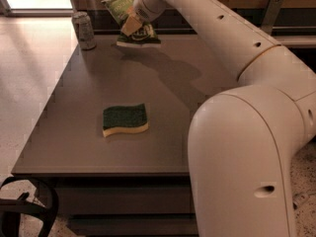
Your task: Move green jalapeno chip bag near 7up can
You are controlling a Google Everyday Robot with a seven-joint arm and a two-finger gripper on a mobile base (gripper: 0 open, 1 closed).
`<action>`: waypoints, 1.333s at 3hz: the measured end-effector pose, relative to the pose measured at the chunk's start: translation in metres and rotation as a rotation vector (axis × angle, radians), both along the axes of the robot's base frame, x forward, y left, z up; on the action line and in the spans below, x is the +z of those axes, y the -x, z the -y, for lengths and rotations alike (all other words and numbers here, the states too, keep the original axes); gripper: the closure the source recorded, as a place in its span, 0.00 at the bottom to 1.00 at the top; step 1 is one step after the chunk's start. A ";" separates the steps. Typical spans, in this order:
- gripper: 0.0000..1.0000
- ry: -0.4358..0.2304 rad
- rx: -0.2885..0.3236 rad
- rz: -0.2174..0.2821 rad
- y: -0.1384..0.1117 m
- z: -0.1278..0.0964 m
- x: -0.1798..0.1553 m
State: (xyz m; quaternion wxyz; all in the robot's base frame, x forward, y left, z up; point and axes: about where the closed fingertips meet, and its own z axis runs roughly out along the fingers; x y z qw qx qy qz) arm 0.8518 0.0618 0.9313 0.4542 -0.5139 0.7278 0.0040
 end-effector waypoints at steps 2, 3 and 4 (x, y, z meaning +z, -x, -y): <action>0.30 0.002 0.005 -0.007 0.000 -0.004 -0.006; 0.00 0.004 0.009 -0.014 -0.001 -0.007 -0.011; 0.00 0.004 0.009 -0.014 -0.001 -0.008 -0.011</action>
Offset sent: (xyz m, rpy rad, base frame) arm 0.0002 0.0019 -0.0027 -0.0010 0.0035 0.0024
